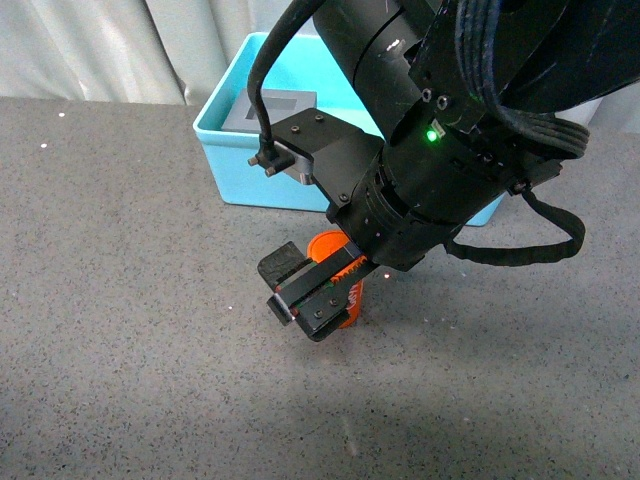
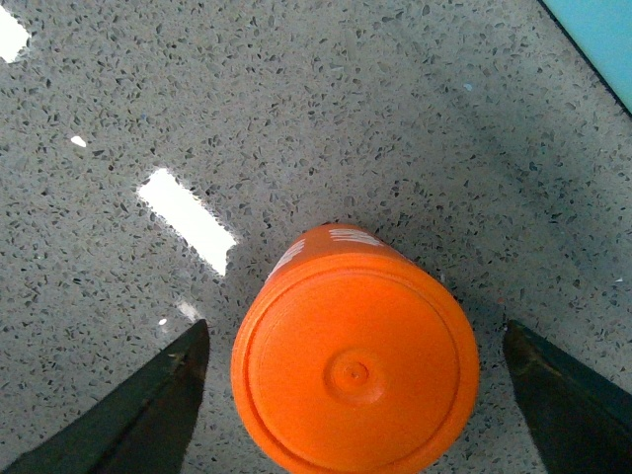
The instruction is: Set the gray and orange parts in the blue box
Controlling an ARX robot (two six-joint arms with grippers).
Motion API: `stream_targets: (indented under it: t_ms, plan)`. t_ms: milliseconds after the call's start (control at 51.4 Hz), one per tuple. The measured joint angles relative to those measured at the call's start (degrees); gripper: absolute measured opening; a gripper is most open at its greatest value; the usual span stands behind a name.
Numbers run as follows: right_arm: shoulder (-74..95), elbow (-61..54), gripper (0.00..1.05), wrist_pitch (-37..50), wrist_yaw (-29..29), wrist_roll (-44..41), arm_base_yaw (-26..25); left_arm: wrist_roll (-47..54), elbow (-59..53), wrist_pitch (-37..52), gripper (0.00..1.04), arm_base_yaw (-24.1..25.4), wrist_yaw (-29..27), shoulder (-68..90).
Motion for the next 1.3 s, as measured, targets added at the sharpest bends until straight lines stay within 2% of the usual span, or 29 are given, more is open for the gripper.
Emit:
stream_targets:
  t_ms: [156,272,486,622,797,1050,1303]
  plan:
    - [0.35,0.39,0.53,0.04,0.17,0.46,0.04,0.00,0.00,0.00,0.98,0.00,0.00,0.00]
    - [0.35,0.55,0.43,0.04,0.57,0.63,0.02,0.00,0.00,0.00,0.98,0.00,0.00,0.00]
    - [-0.68,0.48,0.43,0.00,1.20,0.68,-0.81,0.00,0.00,0.00,0.98,0.00,0.00,0.00]
    - [-7.10,0.81,0.43,-0.46,1.66,1.57,-3.56,0.00,0.00,0.00,0.98,0.00,-0.02,0.00]
    - [-11.39,8.79,0.43,-1.90,1.88,2.40,-7.43,0.00,0.00,0.00,0.98,0.00,0.00,0.00]
    - [0.48,22.60,0.43,-5.09,1.36,3.02,-9.18,0.00,0.00,0.00,0.98,0.00,0.00,0.00]
    - [8.94,30.27,0.43,-8.35,0.28,3.63,-9.60,0.00,0.00,0.00,0.98,0.00,0.00,0.00]
